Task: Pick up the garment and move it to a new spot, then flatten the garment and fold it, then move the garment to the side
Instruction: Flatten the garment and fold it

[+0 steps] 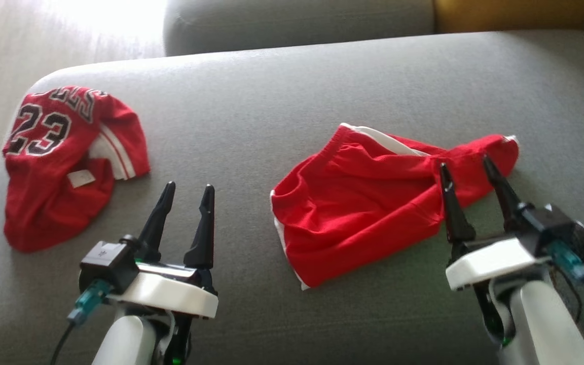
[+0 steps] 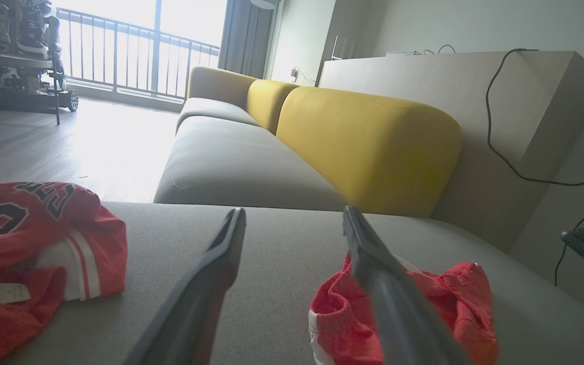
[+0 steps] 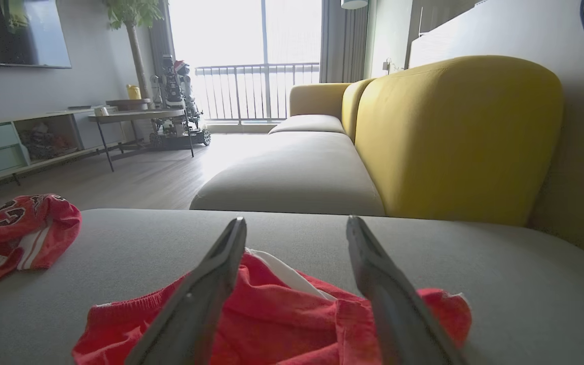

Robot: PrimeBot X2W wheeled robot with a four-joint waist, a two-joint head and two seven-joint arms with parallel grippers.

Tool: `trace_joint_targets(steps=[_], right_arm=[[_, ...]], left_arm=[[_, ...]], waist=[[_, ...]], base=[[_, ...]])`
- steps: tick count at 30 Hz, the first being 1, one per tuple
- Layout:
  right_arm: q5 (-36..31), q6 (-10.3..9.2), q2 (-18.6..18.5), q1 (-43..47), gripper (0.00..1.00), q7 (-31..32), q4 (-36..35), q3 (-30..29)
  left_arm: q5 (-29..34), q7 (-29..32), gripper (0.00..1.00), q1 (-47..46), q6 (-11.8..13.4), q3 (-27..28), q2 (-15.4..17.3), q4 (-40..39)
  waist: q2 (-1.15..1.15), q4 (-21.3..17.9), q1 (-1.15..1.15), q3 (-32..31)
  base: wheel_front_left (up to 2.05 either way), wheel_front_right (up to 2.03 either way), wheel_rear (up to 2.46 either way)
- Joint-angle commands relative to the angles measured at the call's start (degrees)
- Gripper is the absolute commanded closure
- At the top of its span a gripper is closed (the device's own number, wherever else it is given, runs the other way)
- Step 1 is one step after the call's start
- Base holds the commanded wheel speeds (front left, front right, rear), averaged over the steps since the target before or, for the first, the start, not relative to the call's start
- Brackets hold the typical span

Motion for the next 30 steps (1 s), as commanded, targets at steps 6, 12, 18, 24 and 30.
trace_joint_targets(steps=[6, 12, 18, 24, 30], right_arm=[[0.1, -0.01, 0.3, 0.2, 0.00, 0.2, -6.1, 1.6], [-0.5, -0.01, 0.3, -0.1, 0.00, 0.8, -9.8, 1.6], [0.1, -0.01, 0.3, -1.5, 0.00, 0.3, -13.2, 2.8], [1.3, -0.01, 0.3, -2.4, 0.00, -0.5, -14.2, 3.4], [2.5, -0.01, 0.3, -3.0, 0.00, -1.0, -14.3, 4.1]], left_arm=[[-0.4, -0.3, 0.00, -2.6, 0.1, 1.6, 0.1, -2.0], [3.6, -0.3, 0.00, -7.8, -0.1, -0.6, 0.1, 2.0], [6.4, 0.0, 0.00, -20.4, -0.6, -5.6, 0.1, 13.4], [8.2, 3.6, 0.00, -31.1, -0.5, -7.2, 0.4, 24.4], [8.5, 6.2, 0.00, -39.5, -1.3, -8.6, 0.5, 33.4]], waist=[[0.00, -2.4, 0.00, 2.1], [0.00, -5.7, 0.00, 6.5], [0.00, -11.5, 0.00, 13.1], [0.00, -16.2, 0.00, 17.4], [0.00, -19.0, 0.00, 20.0]], base=[[0.00, 0.00, 0.00], [0.00, 0.00, 0.00], [0.00, 0.00, 0.00], [0.00, 0.00, 0.00], [0.00, 0.00, 0.00]])
